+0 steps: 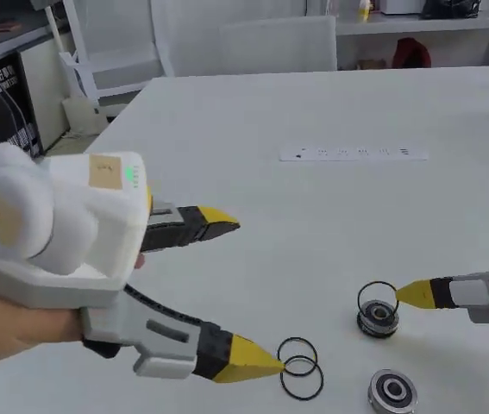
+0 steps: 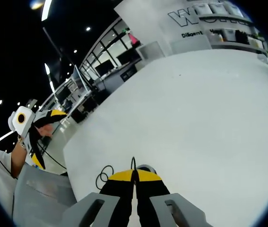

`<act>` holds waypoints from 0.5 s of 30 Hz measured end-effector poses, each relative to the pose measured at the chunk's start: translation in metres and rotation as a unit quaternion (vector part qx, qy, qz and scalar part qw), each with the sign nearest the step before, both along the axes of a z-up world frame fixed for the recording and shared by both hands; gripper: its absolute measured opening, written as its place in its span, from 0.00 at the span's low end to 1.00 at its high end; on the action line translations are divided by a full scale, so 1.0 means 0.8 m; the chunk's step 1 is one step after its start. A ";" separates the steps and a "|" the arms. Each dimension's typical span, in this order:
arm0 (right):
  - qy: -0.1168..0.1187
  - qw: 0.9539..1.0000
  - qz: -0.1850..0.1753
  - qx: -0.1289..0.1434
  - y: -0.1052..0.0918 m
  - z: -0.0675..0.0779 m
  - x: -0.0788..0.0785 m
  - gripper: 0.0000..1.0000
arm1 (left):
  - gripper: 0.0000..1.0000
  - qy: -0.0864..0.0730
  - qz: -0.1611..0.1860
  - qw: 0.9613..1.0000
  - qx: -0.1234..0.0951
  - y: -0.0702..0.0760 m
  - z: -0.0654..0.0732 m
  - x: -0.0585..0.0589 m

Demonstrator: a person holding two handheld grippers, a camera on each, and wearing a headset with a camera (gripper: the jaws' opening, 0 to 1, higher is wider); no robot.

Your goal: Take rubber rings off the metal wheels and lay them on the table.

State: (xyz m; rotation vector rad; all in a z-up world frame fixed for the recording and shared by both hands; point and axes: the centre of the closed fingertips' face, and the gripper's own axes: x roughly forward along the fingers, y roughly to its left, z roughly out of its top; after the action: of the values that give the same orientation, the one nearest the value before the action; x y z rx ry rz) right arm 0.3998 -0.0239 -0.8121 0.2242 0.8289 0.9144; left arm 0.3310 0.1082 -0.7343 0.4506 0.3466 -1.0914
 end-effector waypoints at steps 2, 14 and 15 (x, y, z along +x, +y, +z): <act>-0.002 1.000 -0.003 0.005 -0.001 0.004 0.001 0.00 | 0.85 -0.003 0.018 1.000 0.001 0.015 0.000 -0.001; -0.010 0.999 -0.007 0.037 0.009 0.025 0.001 0.00 | 0.92 0.010 0.071 0.997 -0.023 0.061 -0.003 -0.024; -0.012 0.999 -0.007 0.038 0.010 0.027 0.000 0.00 | 0.93 0.011 0.079 0.996 -0.029 0.066 -0.003 -0.025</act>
State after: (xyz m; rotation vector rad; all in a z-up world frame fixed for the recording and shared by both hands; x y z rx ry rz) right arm 0.3998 -0.0158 -0.7907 0.2849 0.7709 0.9350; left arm 0.3108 0.1607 -0.7368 0.3545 0.3634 -0.9496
